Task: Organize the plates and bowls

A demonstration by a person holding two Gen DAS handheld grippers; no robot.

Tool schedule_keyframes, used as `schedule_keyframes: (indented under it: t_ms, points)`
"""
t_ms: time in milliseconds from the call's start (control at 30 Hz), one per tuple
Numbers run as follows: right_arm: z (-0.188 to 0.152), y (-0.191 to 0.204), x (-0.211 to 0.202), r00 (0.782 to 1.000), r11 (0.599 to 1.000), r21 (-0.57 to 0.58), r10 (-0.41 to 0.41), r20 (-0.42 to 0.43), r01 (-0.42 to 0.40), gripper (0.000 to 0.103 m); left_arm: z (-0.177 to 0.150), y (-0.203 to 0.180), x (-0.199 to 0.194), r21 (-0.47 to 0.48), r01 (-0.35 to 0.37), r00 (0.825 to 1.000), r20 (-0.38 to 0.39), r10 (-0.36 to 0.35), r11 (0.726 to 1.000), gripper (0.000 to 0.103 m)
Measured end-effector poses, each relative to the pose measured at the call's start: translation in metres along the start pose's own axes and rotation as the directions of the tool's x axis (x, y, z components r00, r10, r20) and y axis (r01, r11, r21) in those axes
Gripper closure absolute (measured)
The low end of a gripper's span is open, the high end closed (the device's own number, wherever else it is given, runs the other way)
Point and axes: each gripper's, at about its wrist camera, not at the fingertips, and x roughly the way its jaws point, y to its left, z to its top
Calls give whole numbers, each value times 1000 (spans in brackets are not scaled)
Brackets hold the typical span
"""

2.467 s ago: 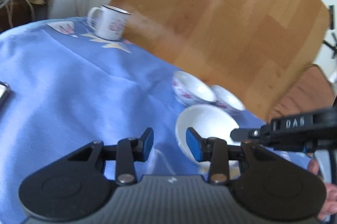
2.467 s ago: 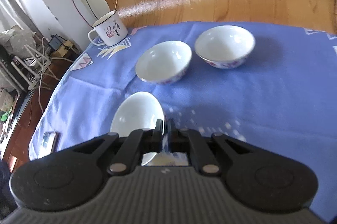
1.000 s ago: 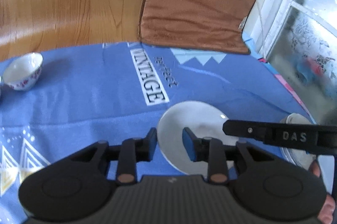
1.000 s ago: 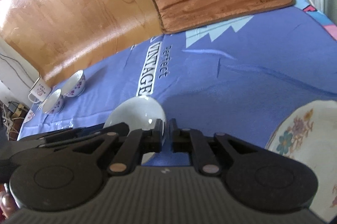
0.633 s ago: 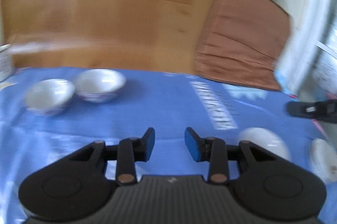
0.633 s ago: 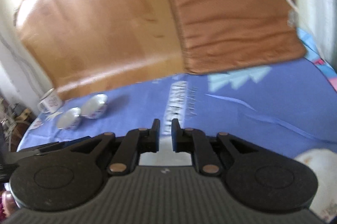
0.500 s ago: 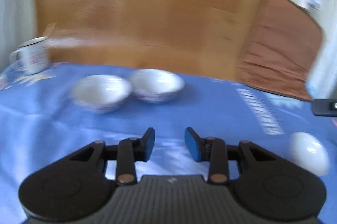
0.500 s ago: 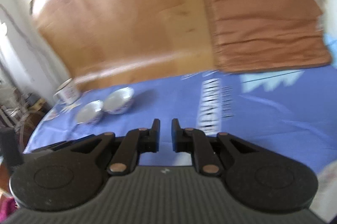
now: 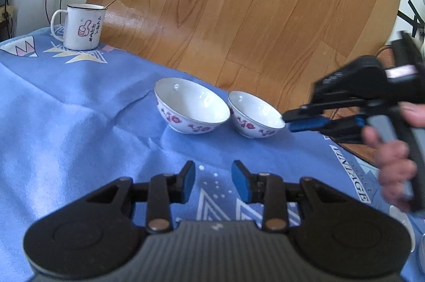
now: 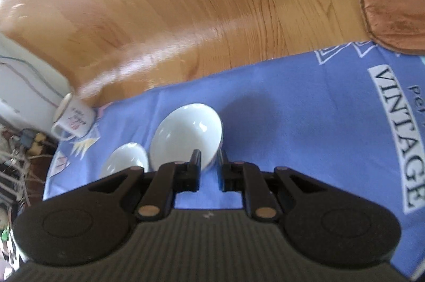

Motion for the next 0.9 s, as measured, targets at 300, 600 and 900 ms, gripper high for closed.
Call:
schedule_keyframes:
  t_ms: [300,600,900]
  points:
    - [5,-2,18,998,998,12,-54,-26,54,95,1,2,0,-6,7,1000,2,-7,1000,72]
    - [-32,-7,-30,997,998,-66,-2,-77,-3,95,2,8,-2,-41,13,1000,9,-12,999,72]
    - [-108,-35,-102,987,988,-135,51,-152,-72,95,-2,-8,-18,9,62,998,-25,-62,998,72]
